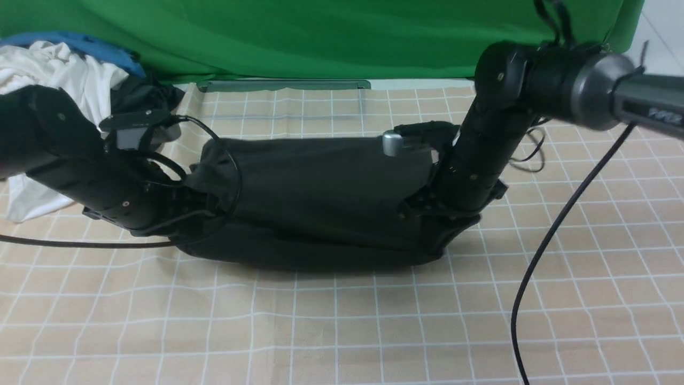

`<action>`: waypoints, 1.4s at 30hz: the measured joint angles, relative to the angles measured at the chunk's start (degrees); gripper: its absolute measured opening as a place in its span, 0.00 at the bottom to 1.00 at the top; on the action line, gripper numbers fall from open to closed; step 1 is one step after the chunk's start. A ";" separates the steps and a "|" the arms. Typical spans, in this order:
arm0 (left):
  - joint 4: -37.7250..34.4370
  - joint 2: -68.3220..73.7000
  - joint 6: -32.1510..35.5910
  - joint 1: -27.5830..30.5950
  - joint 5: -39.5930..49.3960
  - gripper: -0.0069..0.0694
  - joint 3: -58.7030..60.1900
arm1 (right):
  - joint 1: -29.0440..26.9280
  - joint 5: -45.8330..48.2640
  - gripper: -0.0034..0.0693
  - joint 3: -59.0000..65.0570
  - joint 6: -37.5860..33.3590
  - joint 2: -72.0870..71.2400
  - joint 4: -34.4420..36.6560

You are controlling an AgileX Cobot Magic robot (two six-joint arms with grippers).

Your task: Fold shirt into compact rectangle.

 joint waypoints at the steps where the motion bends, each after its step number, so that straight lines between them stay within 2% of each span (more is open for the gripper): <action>1: -0.20 -0.70 -0.36 -0.02 1.00 0.12 0.00 | 0.00 0.52 0.17 0.28 0.66 -1.02 -1.07; 4: -1.32 -4.73 -2.03 -0.69 6.90 0.12 0.13 | 0.00 1.56 0.17 3.36 3.70 -7.03 -4.87; 8: -1.45 -8.46 -4.26 -2.52 11.02 0.12 2.89 | 0.00 1.94 0.17 10.13 5.02 -14.16 -5.42; 17: -2.77 -10.14 -7.92 -6.38 12.23 0.12 15.00 | 0.05 0.76 0.18 28.33 8.61 -20.59 -3.97; 19: -1.00 -10.19 -8.23 -6.37 11.23 0.15 16.39 | 0.05 -0.49 0.22 30.33 8.98 -20.66 -4.96; 21: -0.08 -10.19 -8.45 -6.31 10.32 0.19 16.71 | 0.05 -0.90 0.31 31.63 9.45 -20.66 -6.48; 25: 0.97 -10.19 -8.71 -6.31 9.34 0.38 16.60 | 0.95 -0.22 0.55 32.14 9.73 -20.91 -7.52; 27: 3.18 -10.19 -9.29 -6.31 10.08 0.46 15.34 | 1.62 1.60 0.60 32.14 9.78 -21.37 -7.52; 29: 5.28 -10.27 -9.92 -6.31 12.55 0.50 12.77 | 2.30 2.43 0.57 32.20 9.51 -22.99 -7.57; 30: 5.76 -10.68 -10.15 -6.31 14.03 0.49 11.32 | 2.57 2.64 0.51 32.22 9.36 -24.44 -7.57; 31: 6.07 -11.45 -10.15 -6.31 15.37 0.48 9.95 | 2.85 2.70 0.41 32.22 8.98 -26.34 -7.57; 32: 6.06 -11.47 -10.15 -6.31 15.56 0.48 9.95 | 2.85 2.70 0.41 32.22 8.98 -26.77 -7.57; 33: 6.14 -13.74 -10.15 -6.31 16.58 0.41 8.11 | 2.92 2.75 0.25 32.22 9.49 -30.95 -7.57; 35: 6.14 -18.50 -10.15 -6.31 16.97 0.30 6.84 | 2.92 2.69 0.14 32.22 10.13 -37.17 -7.79; 37: 6.14 -24.95 -10.15 -6.31 16.98 0.18 6.54 | 2.92 1.68 0.11 32.22 10.76 -45.46 -7.86; 40: 6.59 -35.24 -10.09 -6.31 16.60 0.11 6.43 | 2.92 -3.26 0.10 32.44 10.88 -58.07 -7.86; 42: 6.81 -41.58 -10.01 -6.31 15.69 0.11 6.84 | 2.92 -8.79 0.10 33.42 10.41 -65.62 -7.86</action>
